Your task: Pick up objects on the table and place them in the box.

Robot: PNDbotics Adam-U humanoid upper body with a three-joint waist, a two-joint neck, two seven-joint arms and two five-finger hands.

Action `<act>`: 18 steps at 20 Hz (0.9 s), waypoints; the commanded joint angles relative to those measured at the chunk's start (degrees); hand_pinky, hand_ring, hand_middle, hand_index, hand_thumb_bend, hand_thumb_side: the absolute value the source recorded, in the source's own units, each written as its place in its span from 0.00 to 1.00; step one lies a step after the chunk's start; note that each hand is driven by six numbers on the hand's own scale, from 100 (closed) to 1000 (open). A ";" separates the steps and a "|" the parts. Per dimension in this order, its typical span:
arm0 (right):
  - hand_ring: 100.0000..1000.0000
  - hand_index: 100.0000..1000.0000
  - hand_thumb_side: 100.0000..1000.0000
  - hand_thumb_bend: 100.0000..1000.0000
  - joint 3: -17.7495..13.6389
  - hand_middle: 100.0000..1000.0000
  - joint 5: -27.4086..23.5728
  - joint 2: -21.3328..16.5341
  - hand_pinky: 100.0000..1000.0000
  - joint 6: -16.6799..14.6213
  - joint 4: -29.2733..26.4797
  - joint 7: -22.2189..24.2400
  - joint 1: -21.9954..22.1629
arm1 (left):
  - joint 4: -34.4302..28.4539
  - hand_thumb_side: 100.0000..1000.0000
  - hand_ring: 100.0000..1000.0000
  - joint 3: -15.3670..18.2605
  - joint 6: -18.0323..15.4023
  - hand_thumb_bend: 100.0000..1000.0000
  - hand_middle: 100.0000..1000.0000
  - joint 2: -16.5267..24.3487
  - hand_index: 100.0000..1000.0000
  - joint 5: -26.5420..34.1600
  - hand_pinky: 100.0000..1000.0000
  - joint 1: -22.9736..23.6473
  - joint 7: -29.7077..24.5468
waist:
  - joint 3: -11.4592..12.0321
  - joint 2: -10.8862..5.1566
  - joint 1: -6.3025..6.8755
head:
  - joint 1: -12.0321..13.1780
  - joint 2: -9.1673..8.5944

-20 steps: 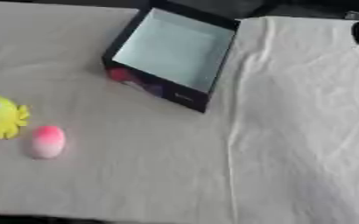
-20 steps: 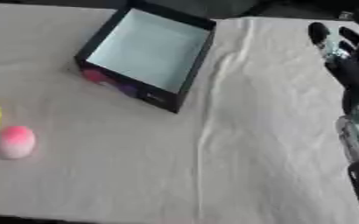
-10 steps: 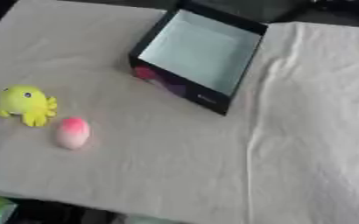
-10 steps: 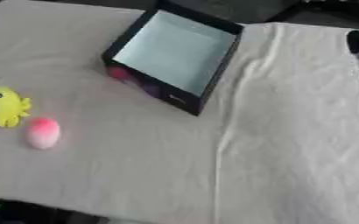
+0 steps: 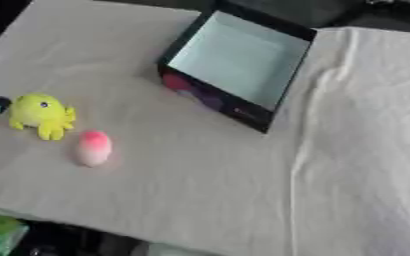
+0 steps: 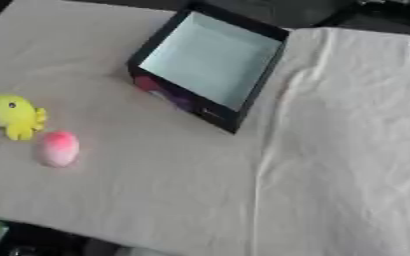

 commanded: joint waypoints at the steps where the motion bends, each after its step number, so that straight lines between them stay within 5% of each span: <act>1: 0.85 0.82 0.25 0.70 -0.06 0.89 0.05 -1.78 0.91 0.02 -0.77 0.45 -0.43 | 1.62 0.07 0.66 -1.52 -2.86 0.45 0.72 6.14 0.82 4.98 0.76 -1.88 -4.31 | -0.24 -1.12 0.18 | -0.45 -0.06; 11: 0.85 0.82 0.24 0.70 0.54 0.89 -0.04 -1.99 0.91 0.31 -0.89 1.21 -0.60 | 5.99 0.08 0.70 -6.68 -8.90 0.45 0.74 17.33 0.85 17.59 0.78 -4.09 -15.68 | -1.22 -1.13 -0.11 | -1.58 -0.06; 18: 0.85 0.82 0.24 0.70 0.99 0.89 -0.02 -1.72 0.91 0.50 -0.72 1.82 -0.85 | 9.00 0.02 0.72 -9.49 -10.22 0.49 0.75 18.30 0.87 12.97 0.77 -6.16 -18.71 | -2.00 -0.79 -0.12 | 0.83 -0.06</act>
